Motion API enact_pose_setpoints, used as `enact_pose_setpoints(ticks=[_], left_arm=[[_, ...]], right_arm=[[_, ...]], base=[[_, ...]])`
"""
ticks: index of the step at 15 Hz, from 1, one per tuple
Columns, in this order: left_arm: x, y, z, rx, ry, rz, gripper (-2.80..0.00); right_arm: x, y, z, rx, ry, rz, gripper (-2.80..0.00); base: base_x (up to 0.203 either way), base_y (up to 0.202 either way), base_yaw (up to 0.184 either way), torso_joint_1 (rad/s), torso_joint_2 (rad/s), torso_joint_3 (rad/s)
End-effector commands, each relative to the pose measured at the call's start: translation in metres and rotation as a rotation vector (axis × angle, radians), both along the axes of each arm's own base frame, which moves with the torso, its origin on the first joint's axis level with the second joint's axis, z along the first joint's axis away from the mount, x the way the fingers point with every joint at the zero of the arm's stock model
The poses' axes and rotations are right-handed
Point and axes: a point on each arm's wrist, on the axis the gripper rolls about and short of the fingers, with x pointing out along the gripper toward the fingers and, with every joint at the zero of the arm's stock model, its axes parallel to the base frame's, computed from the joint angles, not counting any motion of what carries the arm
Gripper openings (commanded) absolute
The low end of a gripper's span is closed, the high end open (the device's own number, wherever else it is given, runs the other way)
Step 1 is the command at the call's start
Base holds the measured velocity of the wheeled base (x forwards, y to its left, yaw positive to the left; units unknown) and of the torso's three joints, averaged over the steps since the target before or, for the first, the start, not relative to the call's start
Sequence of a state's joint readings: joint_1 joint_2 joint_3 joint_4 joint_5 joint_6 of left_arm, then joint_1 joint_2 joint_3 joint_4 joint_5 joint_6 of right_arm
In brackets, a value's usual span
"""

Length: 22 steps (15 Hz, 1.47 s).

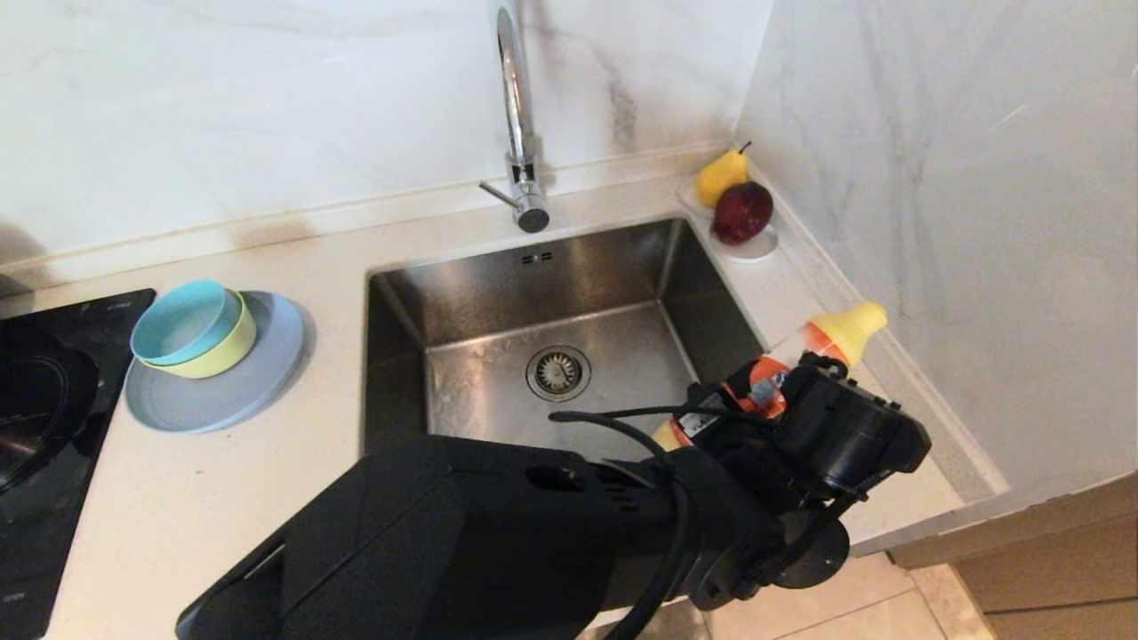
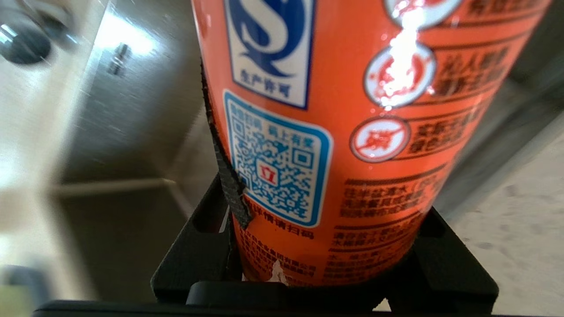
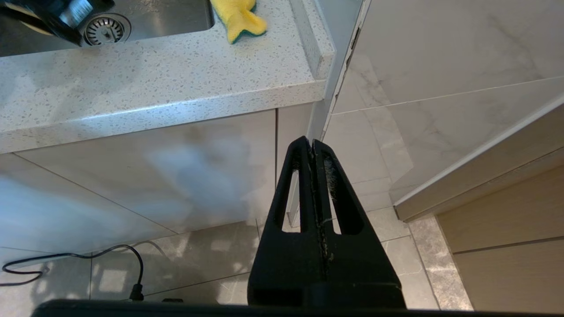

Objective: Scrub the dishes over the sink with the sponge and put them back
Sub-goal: Place the dish soap on the table

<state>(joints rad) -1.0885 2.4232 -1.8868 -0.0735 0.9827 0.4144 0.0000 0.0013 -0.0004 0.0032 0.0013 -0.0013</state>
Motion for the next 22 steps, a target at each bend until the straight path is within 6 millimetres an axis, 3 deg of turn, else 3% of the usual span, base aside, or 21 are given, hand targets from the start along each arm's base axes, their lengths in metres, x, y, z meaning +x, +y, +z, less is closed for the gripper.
enact_pose_setpoints(ticks=[1, 10, 13, 22], left_arm=[[-0.007, 0.007, 0.03, -0.11, -0.004, -0.017, -2.8], [-0.03, 0.025, 0.104, -0.422, -0.014, -0.162, -2.8], [-0.037, 0.04, 0.139, -0.537, -0.017, -0.254, -2.8], [-0.047, 0.134, 0.248, -0.82, -0.146, -0.325, -2.8]], right_arm=[[0.0, 0.0, 0.0, 0.0, -0.001, 0.001, -2.8], [0.0, 0.0, 0.0, 0.0, 0.0, 0.0, -2.8], [0.0, 0.0, 0.0, 0.0, 0.001, 0.001, -2.8], [0.0, 0.0, 0.0, 0.0, -0.001, 0.0, -2.8]], base=[[0.0, 0.0, 0.0, 0.0, 0.0, 0.0], [0.0, 0.0, 0.0, 0.0, 0.0, 0.0], [0.0, 0.0, 0.0, 0.0, 0.0, 0.0], [0.0, 0.0, 0.0, 0.0, 0.0, 0.0]])
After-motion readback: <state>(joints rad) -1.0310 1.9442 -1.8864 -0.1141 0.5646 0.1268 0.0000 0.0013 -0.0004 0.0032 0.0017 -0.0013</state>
